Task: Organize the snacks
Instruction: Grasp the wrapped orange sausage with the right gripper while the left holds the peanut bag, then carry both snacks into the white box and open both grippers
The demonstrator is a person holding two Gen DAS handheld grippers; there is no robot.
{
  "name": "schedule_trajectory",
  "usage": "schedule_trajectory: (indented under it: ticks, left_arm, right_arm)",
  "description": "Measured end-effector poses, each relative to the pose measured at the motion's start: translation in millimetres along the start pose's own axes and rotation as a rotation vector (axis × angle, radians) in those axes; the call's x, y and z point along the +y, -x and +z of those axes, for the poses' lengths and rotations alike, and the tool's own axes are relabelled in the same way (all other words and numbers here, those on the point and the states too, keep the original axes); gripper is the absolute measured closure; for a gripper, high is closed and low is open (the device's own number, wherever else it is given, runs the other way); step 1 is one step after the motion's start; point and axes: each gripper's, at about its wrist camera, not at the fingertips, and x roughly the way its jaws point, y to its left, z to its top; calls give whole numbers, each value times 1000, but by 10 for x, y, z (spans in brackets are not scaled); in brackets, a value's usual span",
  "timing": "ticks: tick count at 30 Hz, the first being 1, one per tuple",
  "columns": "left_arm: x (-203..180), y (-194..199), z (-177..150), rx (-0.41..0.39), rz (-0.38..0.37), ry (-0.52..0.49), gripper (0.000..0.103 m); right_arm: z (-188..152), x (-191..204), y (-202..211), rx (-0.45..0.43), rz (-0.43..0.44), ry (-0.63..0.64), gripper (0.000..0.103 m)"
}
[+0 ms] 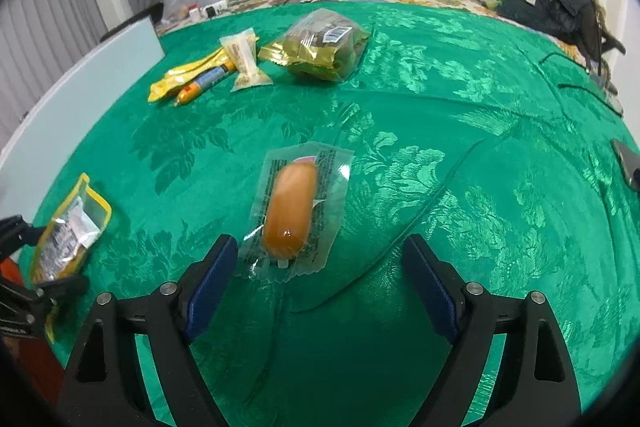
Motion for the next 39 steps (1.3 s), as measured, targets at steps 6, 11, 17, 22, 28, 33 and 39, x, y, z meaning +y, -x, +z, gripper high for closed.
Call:
schedule_trajectory:
  ticks: [6,11,17,22,28,33,39]
  left_arm:
    - [15,9,-14,-18,6,13,42]
    - [18,9,-16,-22,2,16,42]
    - [31,6,-24,-31,0,24,42]
    - [43,13,-32,-34,-6,34,43]
    - [138,60,-88,-34,-34,77,45]
    - [234,113,-135,-46,-71,118,46]
    - [329,221,-118,-80,-101,159,46]
  right_arm:
    - [-3,18,-7,3,-10,13,15]
    - [-4,43,-14,6,-21,22,15]
    - [49,58,-34,56,-46,13,15]
    - [343,180,-222,258,-67,-6,15]
    - [477,332,-286,273,-56,49,52]
    - [467,204,-118,251,19,-42,73]
    - [393,22,44,241,99,-171,85]
